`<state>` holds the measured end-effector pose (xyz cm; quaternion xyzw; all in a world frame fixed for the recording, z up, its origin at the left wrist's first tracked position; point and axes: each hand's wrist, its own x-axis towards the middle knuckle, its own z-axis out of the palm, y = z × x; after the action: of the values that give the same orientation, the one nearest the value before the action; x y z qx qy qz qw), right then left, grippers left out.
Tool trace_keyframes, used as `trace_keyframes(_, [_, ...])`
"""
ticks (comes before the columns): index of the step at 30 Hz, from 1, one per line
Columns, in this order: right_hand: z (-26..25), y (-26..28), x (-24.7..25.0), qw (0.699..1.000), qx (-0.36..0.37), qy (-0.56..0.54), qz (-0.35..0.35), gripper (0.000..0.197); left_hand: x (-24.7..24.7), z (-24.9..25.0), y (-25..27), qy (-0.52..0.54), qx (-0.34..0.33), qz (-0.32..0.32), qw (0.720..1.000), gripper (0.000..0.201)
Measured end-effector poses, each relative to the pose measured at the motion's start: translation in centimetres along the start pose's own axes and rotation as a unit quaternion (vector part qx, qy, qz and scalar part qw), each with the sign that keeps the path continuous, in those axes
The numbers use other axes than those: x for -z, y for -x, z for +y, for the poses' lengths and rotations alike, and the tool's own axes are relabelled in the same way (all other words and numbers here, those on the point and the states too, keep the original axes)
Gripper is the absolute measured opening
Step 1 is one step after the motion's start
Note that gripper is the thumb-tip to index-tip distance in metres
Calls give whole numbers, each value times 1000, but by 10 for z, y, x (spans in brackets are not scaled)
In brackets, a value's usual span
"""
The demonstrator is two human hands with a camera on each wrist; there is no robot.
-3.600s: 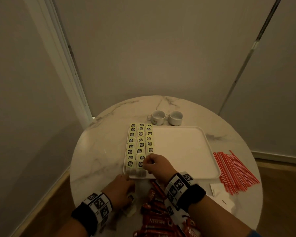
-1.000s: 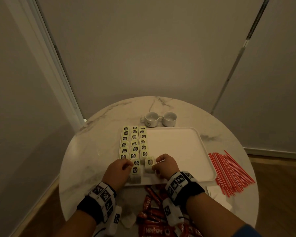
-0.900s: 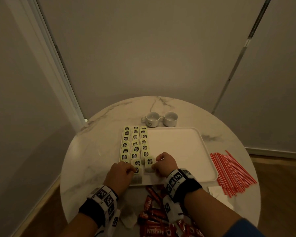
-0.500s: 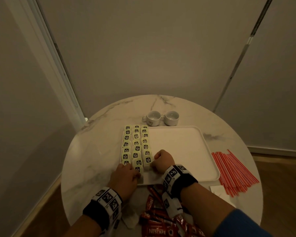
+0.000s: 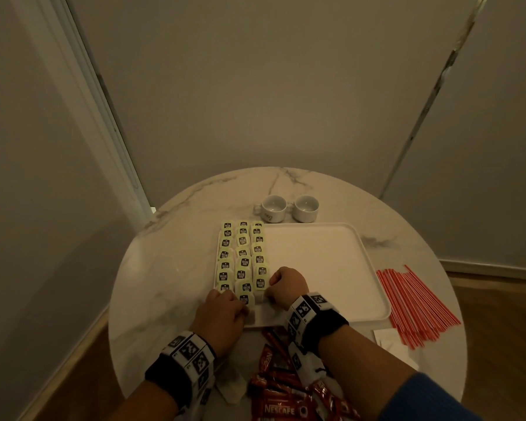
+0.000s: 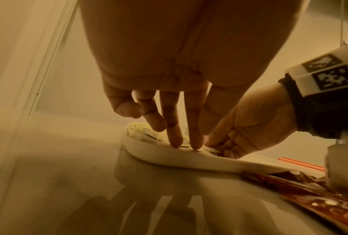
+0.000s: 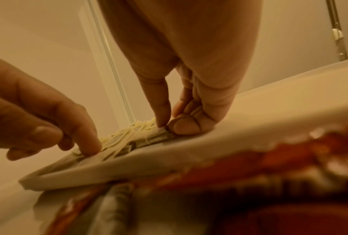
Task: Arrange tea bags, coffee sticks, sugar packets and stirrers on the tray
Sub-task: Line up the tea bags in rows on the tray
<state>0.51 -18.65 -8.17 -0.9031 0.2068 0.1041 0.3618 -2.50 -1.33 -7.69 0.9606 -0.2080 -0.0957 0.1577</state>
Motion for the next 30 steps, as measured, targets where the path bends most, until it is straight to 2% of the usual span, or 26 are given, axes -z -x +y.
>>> trace_keyframes(9, [3,8,8,999,4,-51,10,23,18,-4,5,77,0,19,997,24])
trace_keyframes(12, [2,26,12,996,69,-47,8,21,35,-15,16,113,-3,27,993,18])
trace_keyframes(14, [-5,48,12,990,136,-11,-27,13,40,-24,28,106,-8,6,994,18])
trace_keyframes(16, [-13,72,7,973,202,59,-97,10,40,-33,40,70,-8,-36,997,23])
trace_keyframes(19, [-17,98,-8,923,286,188,-173,25,30,-43,58,-6,-23,-83,996,32])
trace_keyframes(22, [-15,110,-25,875,328,300,-195,34,23,-46,70,-31,-44,-89,995,32])
trace_keyframes(24, [-13,115,-33,852,346,349,-177,42,17,-42,76,-24,-72,-88,993,31])
trace_keyframes(27, [-12,119,-40,859,339,354,-149,42,6,-29,80,-38,-98,-94,990,32])
trace_keyframes(30, [-14,120,-39,883,314,320,-135,35,0,-16,81,-64,-115,-97,987,51])
